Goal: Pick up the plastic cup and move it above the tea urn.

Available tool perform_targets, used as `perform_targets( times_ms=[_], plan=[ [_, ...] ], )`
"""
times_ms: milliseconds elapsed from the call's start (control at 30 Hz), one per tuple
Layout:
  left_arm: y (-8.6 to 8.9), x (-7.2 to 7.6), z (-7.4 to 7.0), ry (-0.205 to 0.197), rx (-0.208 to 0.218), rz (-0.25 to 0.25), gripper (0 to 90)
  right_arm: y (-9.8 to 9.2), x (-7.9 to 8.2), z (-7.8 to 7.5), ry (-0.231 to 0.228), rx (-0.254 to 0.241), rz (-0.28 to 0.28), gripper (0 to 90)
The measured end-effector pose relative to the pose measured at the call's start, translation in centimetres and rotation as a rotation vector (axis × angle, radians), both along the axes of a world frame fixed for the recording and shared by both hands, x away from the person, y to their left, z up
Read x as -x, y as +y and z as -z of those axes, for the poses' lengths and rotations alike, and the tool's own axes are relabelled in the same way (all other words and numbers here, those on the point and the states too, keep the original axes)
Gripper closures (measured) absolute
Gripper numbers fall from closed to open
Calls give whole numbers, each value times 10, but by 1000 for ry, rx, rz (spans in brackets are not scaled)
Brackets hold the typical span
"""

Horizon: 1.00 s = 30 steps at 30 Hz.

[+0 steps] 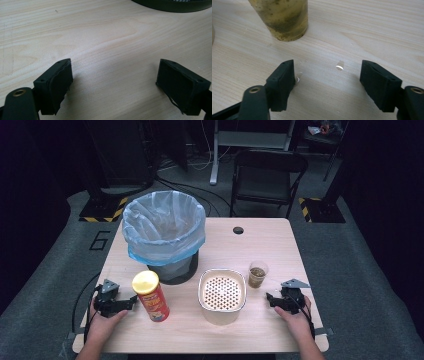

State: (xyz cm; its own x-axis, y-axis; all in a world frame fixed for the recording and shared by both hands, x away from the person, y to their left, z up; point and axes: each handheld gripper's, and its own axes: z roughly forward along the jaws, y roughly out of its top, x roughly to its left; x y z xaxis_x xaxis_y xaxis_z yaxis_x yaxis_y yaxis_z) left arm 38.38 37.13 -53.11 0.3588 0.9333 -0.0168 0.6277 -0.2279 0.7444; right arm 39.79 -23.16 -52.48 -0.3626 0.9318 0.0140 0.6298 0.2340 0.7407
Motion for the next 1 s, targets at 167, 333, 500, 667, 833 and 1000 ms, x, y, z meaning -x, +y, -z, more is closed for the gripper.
perform_targets(
  times_ms=[167,333,500,667,833,1000],
  plan=[
    [0,0,0,1,0,-1,131,0,2,-2,16,-20,0,368],
    [0,0,0,-3,-1,-1,131,1,2,-4,28,-23,-9,407],
    [0,0,0,-1,-2,-2,130,1,3,-6,41,-43,-11,430],
    [0,0,0,2,0,-3,131,2,6,-12,33,-53,-16,449],
    [0,0,0,-2,-2,-2,130,3,10,-19,16,-48,-28,462],
    [0,0,0,1,-6,-5,130,6,15,-35,10,-49,-51,480]
  ],
)
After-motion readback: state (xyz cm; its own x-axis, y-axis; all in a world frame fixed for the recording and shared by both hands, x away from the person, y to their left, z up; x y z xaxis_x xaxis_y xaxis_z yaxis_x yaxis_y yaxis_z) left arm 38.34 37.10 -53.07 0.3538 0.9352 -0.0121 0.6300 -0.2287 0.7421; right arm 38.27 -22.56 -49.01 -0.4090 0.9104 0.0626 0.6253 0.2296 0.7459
